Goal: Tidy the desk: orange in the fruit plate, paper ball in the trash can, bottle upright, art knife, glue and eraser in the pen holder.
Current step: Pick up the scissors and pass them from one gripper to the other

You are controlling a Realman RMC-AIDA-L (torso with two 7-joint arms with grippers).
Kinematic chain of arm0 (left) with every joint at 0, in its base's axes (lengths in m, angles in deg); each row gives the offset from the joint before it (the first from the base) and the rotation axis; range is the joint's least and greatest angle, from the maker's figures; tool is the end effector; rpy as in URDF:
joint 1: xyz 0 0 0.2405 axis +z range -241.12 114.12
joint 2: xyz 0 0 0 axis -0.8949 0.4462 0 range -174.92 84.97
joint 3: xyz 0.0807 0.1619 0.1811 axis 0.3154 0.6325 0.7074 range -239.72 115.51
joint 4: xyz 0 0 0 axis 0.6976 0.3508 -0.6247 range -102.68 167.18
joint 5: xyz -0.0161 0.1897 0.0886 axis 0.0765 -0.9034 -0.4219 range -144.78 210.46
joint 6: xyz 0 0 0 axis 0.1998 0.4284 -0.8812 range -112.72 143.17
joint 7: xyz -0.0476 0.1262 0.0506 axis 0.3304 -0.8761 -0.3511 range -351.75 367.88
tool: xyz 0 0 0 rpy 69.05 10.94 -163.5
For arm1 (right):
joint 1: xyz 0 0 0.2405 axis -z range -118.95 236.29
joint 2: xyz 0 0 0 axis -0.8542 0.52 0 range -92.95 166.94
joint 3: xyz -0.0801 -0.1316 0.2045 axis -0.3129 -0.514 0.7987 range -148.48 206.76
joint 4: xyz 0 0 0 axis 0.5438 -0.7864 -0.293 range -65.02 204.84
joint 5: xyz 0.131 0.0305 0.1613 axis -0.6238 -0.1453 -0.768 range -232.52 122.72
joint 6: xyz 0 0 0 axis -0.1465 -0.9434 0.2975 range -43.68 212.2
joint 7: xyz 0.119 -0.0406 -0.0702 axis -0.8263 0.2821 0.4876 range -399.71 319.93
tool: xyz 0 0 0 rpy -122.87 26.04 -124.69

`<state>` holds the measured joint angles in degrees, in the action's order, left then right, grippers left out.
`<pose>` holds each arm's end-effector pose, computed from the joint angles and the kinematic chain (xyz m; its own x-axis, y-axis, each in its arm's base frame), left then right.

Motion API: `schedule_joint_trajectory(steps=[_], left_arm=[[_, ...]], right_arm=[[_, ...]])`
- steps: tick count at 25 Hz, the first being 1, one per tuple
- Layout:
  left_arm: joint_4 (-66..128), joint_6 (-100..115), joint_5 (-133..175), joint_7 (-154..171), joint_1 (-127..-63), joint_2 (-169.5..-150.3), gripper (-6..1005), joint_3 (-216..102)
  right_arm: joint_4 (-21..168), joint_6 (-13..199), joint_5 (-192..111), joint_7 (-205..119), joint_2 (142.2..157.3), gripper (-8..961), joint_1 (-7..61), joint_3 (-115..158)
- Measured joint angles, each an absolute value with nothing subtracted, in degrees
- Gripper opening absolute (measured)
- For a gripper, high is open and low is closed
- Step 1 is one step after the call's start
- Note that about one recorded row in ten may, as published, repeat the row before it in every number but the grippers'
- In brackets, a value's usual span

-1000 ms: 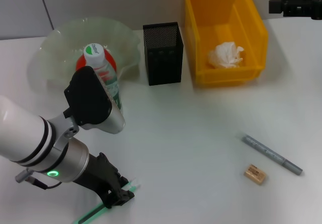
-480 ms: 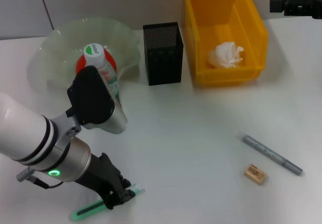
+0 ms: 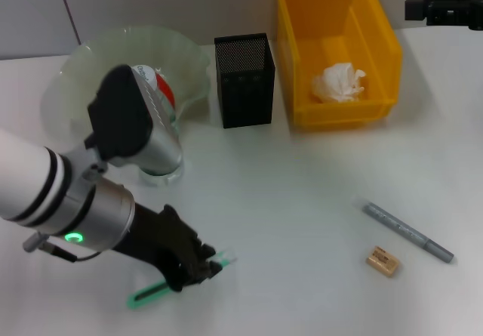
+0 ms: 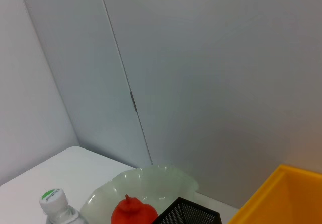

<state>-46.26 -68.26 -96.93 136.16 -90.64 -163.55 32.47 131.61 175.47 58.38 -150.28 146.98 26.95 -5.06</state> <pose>-0.1632 0.3018 -0.0570 0.9333 0.2990 -0.1989 0.2869 -0.9539 -0.0877 0.2355 0.3767 0.1531 0.7369 -0.3828 -0.5571 -0.6205 -0.7099 -0.3331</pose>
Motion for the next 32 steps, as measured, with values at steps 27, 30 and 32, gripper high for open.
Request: schedule_joint_trajectory(steps=[27, 30, 32], left_arm=[[-45.5, -66.8, -72.3, 119.3, -95.0, -163.58, 194, 15.5], [-44.1, -65.8, -65.2, 116.1, -94.6, -163.54, 194, 12.3], [-43.0, -65.4, -63.5, 115.8, -94.7, -163.52, 194, 11.6]], right_arm=[[131.3, 175.0, 61.0, -143.5, 152.07, 646, 26.5, -7.5], [130.9, 175.0, 61.0, -142.1, 152.74, 646, 26.1, -7.7], [130.6, 174.9, 61.1, -140.8, 153.58, 645, 25.8, -8.3]])
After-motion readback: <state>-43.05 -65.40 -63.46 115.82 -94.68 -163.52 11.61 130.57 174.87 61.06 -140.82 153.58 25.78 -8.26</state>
